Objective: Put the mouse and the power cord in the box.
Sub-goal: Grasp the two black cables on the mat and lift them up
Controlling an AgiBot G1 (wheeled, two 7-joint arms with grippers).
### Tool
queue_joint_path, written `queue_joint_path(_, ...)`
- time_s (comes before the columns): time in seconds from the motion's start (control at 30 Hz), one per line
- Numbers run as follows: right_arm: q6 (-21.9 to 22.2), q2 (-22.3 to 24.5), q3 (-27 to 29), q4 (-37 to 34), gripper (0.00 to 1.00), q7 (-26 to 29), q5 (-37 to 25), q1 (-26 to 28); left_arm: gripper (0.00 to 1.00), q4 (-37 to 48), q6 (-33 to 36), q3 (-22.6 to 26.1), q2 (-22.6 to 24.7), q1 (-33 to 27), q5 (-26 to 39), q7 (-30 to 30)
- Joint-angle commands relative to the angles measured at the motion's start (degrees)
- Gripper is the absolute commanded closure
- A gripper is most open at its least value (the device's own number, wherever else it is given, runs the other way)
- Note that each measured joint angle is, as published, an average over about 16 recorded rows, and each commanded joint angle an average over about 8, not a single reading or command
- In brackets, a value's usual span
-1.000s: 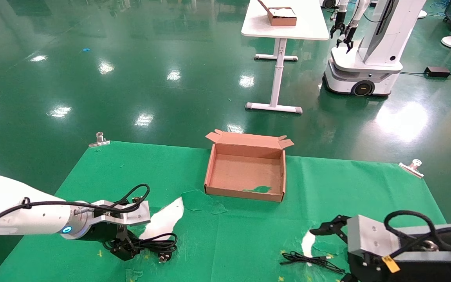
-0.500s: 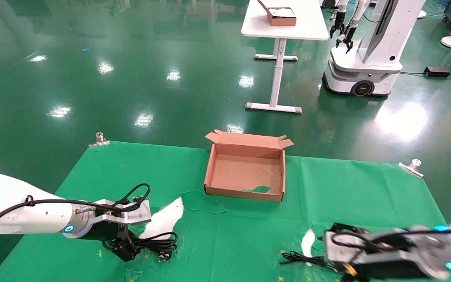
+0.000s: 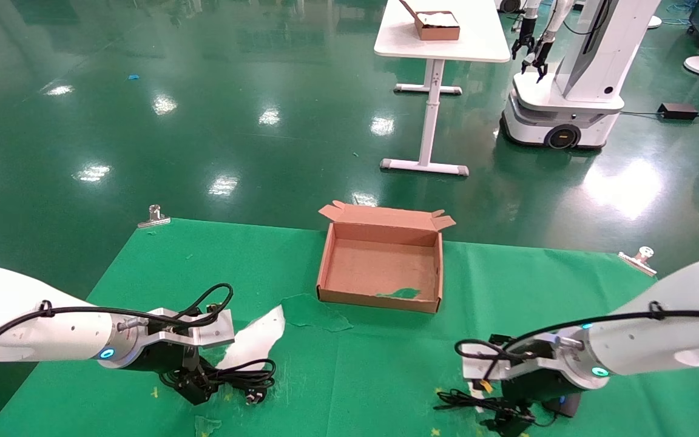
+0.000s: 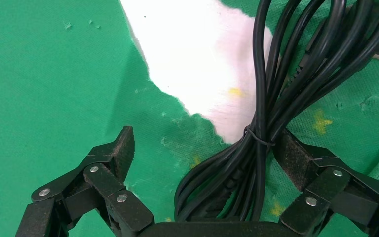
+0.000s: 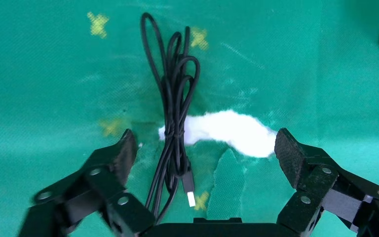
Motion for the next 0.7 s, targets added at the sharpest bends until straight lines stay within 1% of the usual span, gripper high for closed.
queue_joint_path(0.03,1.12,-1.51,-0.28,-3.66,0.50,-1.12,-0.56,0.71,0.87,0.16,-0.02,-0.01,0.04,-0.04,-0.02,0.10)
queue_joint_path(0.07,1.32,-1.77,-0.30,-4.42,0.63,-1.29,-0.62,0.84,1.00,0.20,-0.03,-0.01,0.05,-0.05,-0.02,0.12)
queue_joint_path(0.13,1.55,-2.09,-0.35,-5.38,0.88,-1.42,-0.75,1.01,1.00,0.27,-0.05,-0.01,0.07,-0.07,-0.01,0.14)
queue_joint_path(0.17,1.69,-2.26,-0.37,-5.91,0.98,-1.52,-0.80,1.10,1.00,0.31,-0.06,-0.01,0.08,-0.07,-0.01,0.15)
queue_joint_path(0.2,1.69,-2.22,-0.35,-5.88,1.00,-1.48,-0.75,1.08,1.00,0.32,-0.06,-0.01,0.08,-0.08,-0.02,0.15)
queue_joint_path(0.7,1.05,-1.31,-0.17,-3.33,1.00,-1.12,-0.32,0.64,1.00,0.15,-0.06,-0.03,0.07,-0.07,-0.09,0.15)
